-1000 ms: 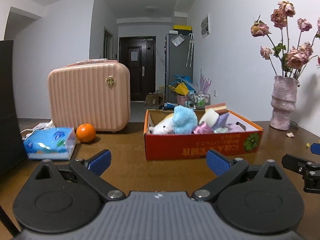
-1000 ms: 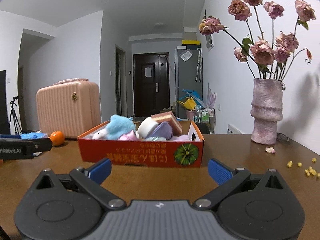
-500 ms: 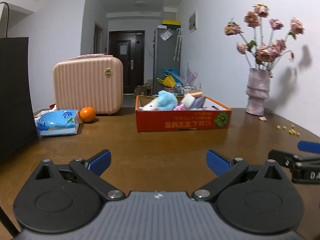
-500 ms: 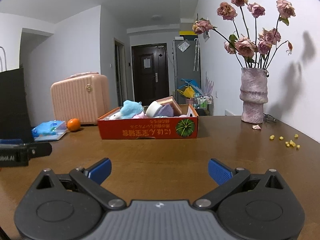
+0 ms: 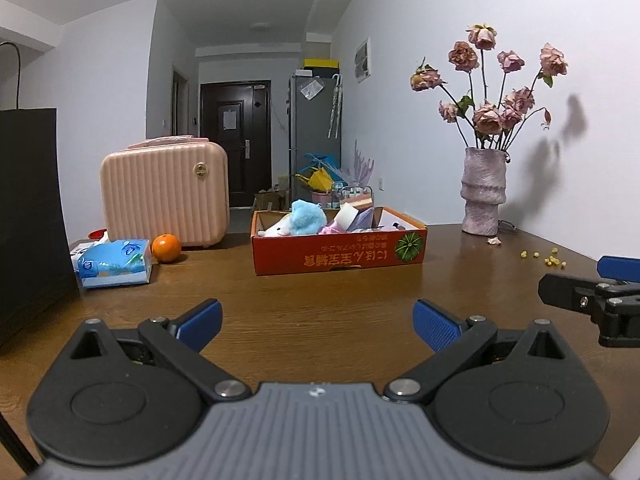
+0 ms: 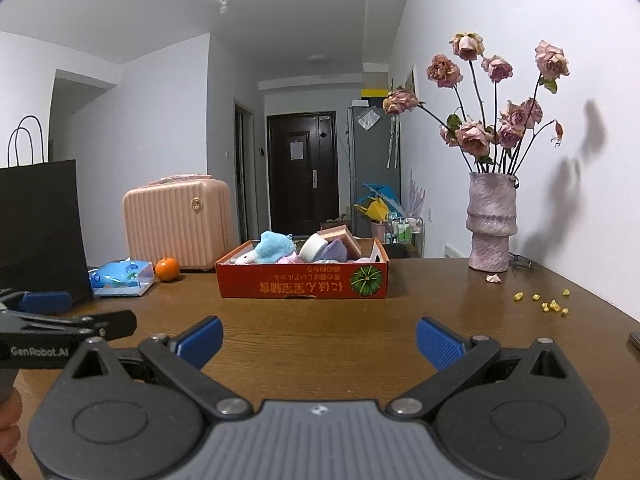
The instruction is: Organize soft objects
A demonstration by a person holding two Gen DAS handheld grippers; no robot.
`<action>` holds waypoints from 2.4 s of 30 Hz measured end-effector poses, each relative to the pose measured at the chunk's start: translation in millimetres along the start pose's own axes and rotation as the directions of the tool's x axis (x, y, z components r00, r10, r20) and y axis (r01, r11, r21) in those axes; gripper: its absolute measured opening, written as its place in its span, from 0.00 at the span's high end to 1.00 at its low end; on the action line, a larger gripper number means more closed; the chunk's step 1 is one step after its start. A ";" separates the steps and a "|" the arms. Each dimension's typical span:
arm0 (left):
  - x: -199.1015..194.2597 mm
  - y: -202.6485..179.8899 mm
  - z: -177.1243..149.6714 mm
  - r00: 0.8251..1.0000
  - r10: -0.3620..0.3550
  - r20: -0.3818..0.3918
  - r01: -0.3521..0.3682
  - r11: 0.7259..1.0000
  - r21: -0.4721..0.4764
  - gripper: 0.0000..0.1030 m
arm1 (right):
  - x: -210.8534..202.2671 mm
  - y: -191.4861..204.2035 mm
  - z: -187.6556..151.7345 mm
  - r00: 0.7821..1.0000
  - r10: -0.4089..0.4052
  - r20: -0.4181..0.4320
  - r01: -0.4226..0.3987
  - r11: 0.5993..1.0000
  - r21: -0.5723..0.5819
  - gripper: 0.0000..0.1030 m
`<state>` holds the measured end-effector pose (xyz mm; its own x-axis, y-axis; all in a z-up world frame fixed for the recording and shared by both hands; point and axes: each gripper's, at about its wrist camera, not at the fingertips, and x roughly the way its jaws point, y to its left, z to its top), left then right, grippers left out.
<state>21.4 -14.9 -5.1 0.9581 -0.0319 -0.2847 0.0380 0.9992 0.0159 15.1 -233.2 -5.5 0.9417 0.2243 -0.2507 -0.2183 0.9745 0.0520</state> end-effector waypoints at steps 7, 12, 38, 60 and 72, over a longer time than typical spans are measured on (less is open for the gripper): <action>-0.1 -4.5 -0.7 1.000 -0.002 -0.002 0.002 1.000 0.006 0.00 | -5.5 -2.2 1.4 1.000 -0.007 0.017 0.007 1.000 0.004 0.00; 0.3 -4.9 -0.9 1.000 -0.002 -0.005 0.002 1.000 0.008 0.00 | -5.7 -0.8 1.4 1.000 -0.005 0.017 0.005 1.000 -0.001 0.00; 0.9 -3.6 -2.0 1.000 -0.002 -0.008 0.002 1.000 0.007 0.00 | -6.9 3.2 4.2 1.000 -0.008 0.021 0.008 1.000 -0.010 0.00; 2.9 -4.9 -3.6 1.000 -0.007 -0.006 0.007 1.000 0.012 0.00 | -5.5 -0.5 4.1 1.000 -0.013 0.013 0.013 1.000 -0.005 0.00; 5.9 -3.4 -4.3 1.000 -0.025 -0.003 0.025 1.000 0.007 0.00 | -2.7 -0.9 2.9 1.000 -0.014 0.011 0.014 1.000 -0.004 0.00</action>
<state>25.7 -18.4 -11.0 0.9559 -0.0567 -0.2881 0.0637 0.9979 0.0152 13.5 -234.6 -2.1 0.9475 0.2106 -0.2406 -0.2061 0.9775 0.0443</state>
